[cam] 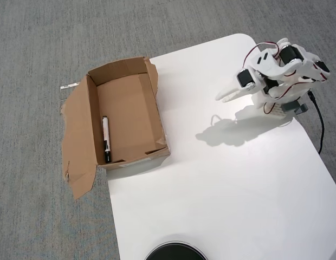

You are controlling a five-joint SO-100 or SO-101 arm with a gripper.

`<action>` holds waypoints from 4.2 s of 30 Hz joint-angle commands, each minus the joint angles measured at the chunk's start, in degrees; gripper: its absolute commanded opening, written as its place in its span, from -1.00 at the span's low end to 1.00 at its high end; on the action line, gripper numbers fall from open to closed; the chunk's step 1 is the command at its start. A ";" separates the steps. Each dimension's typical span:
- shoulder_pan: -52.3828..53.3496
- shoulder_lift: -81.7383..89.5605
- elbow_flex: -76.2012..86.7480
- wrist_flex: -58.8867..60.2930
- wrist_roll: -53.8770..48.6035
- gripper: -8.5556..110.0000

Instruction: Grasp a pen and put it in the box.

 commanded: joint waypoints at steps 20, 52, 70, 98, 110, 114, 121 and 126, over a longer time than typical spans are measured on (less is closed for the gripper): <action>0.57 3.34 10.77 0.09 7.16 -0.85; 0.40 3.34 19.82 -0.26 7.51 -0.85; 0.40 3.34 19.82 -0.26 7.51 -0.85; 0.40 3.34 19.82 -0.26 7.51 -0.85; 0.40 3.34 19.82 -0.26 7.51 -0.85; 0.40 3.34 19.82 -0.26 7.51 -0.85; 0.40 3.34 19.82 -0.26 7.51 -0.85; 0.40 3.34 19.82 -0.26 7.51 -0.85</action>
